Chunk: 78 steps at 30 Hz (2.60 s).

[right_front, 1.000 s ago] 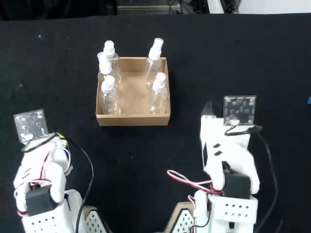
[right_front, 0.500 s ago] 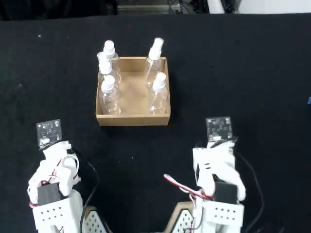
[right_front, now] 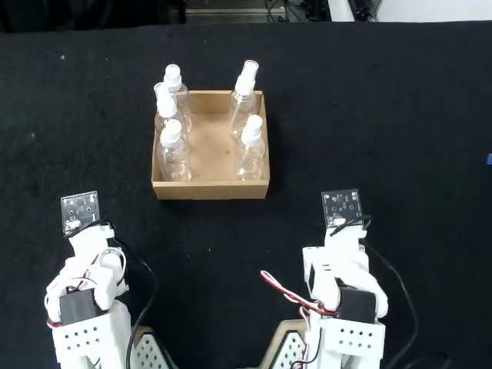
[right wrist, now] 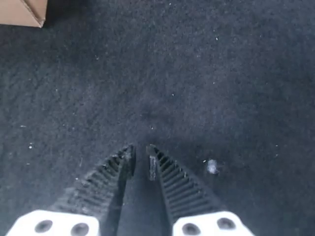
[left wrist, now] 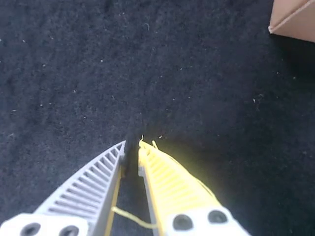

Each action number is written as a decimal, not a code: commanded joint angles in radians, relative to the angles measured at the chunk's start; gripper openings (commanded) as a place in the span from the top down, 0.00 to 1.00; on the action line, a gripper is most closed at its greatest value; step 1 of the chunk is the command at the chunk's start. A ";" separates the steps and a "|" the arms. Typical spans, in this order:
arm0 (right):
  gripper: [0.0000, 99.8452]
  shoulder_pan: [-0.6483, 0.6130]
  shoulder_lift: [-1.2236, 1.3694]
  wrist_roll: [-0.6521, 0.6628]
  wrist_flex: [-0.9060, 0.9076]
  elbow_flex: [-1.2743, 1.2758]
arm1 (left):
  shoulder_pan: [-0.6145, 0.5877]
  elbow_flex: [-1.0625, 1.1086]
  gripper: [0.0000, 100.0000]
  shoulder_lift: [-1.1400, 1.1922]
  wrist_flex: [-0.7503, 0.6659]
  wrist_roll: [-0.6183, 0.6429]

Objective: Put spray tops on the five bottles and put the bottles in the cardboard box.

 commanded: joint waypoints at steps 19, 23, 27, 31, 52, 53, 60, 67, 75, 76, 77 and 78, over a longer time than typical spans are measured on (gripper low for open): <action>0.99 -0.072 -0.096 0.006 0.011 -0.004 | 0.272 0.024 0.97 -0.015 0.006 -0.003; 0.99 -0.072 -0.096 0.008 0.011 -0.004 | 0.269 0.024 0.97 -0.014 0.006 -0.003; 0.99 -0.072 -0.096 0.008 0.011 -0.004 | 0.268 0.024 0.97 -0.014 0.005 -0.003; 0.99 -0.072 -0.096 0.008 0.011 -0.004 | 0.268 0.024 0.97 -0.014 0.005 -0.003; 0.99 -0.072 -0.096 0.008 0.011 -0.004 | 0.266 0.024 0.97 -0.014 0.005 -0.003; 0.99 -0.072 -0.096 0.008 0.011 -0.004 | 0.266 0.024 0.97 -0.014 0.005 -0.003; 0.99 -0.072 -0.096 0.009 0.011 -0.004 | 0.266 0.024 0.97 -0.014 0.005 -0.003; 0.99 -0.072 -0.096 0.009 0.011 -0.004 | 0.266 0.024 0.97 -0.014 0.005 -0.003; 0.99 -0.072 -0.096 0.009 0.011 -0.004 | 0.266 0.024 0.97 -0.014 0.005 -0.003; 0.99 -0.072 -0.096 0.009 0.011 -0.004 | 0.266 0.024 0.97 -0.014 0.005 -0.003; 0.99 -0.072 -0.096 0.009 0.011 -0.004 | 0.266 0.024 0.97 -0.014 0.005 -0.003; 0.99 -0.072 -0.096 0.009 0.011 -0.004 | 0.266 0.024 0.97 -0.014 0.005 -0.003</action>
